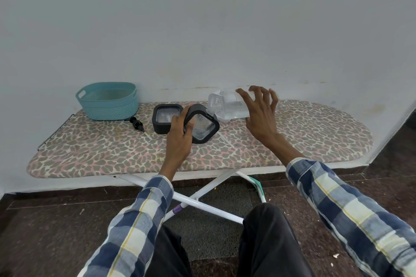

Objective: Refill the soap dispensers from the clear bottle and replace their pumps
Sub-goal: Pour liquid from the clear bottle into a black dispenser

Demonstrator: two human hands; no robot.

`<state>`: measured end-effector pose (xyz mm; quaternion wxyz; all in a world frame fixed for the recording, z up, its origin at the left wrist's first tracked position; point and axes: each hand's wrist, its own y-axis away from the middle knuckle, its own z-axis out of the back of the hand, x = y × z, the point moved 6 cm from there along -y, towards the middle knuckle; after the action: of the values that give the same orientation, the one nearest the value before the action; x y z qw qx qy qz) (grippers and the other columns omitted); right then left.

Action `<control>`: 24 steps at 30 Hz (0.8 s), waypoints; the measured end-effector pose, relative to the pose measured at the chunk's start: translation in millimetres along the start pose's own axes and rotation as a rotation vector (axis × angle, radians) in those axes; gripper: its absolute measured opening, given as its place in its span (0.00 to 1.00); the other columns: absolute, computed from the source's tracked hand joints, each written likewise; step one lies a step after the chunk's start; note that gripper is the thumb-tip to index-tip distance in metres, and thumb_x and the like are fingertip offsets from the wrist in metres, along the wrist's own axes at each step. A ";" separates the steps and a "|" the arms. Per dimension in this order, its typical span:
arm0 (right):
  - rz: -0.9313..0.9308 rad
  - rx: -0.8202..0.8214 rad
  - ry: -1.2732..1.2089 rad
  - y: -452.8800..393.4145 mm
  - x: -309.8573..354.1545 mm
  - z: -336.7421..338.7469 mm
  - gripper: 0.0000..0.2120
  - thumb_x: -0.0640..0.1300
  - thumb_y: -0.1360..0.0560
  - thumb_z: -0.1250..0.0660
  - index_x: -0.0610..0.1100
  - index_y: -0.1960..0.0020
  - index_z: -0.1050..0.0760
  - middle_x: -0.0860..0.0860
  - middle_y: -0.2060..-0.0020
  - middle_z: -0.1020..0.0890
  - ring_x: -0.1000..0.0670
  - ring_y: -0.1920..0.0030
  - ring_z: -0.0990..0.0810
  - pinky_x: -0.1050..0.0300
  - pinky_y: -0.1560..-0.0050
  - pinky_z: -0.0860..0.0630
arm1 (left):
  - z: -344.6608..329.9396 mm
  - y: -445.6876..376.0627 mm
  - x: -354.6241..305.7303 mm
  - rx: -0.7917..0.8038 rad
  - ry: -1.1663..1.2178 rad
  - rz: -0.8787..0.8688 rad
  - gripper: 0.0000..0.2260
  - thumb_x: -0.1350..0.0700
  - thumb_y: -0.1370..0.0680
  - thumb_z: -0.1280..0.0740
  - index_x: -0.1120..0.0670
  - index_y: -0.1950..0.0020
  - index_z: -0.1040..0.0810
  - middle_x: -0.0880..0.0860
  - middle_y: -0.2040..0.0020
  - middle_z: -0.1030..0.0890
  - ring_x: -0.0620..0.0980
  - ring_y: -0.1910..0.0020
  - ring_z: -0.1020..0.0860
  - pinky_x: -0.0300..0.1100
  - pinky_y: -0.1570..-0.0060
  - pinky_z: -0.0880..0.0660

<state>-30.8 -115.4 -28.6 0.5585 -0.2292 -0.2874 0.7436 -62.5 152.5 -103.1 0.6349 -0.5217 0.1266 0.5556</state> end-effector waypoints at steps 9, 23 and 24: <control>-0.007 -0.002 0.002 2.0 0.3 2.2 0.50 0.26 0.41 0.31 0.55 0.23 0.33 0.45 0.30 0.30 0.42 0.25 0.34 0.39 0.19 0.45 | -2.2 -0.6 1.4 0.005 0.002 -0.009 0.24 0.40 0.11 0.42 0.42 0.15 0.35 0.49 0.30 0.26 0.17 0.46 0.31 0.16 0.50 0.34; -0.004 -0.018 0.011 1.1 0.8 3.1 0.49 0.26 0.39 0.30 0.55 0.22 0.33 0.45 0.29 0.30 0.42 0.24 0.35 0.38 0.19 0.45 | -0.9 -0.6 0.6 -0.011 -0.009 -0.037 0.23 0.41 0.11 0.42 0.42 0.15 0.36 0.51 0.37 0.25 0.25 0.49 0.26 0.19 0.52 0.31; -0.003 -0.020 0.013 0.8 0.7 2.9 0.49 0.26 0.39 0.30 0.55 0.22 0.33 0.45 0.29 0.29 0.42 0.24 0.35 0.38 0.19 0.45 | -0.8 -0.8 0.7 -0.014 -0.009 -0.036 0.23 0.41 0.10 0.42 0.42 0.15 0.35 0.51 0.37 0.25 0.26 0.50 0.26 0.20 0.52 0.31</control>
<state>-33.5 -115.4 -27.0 0.5593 -0.2391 -0.2914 0.7383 -61.3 152.4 -103.6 0.6415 -0.5261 0.1105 0.5473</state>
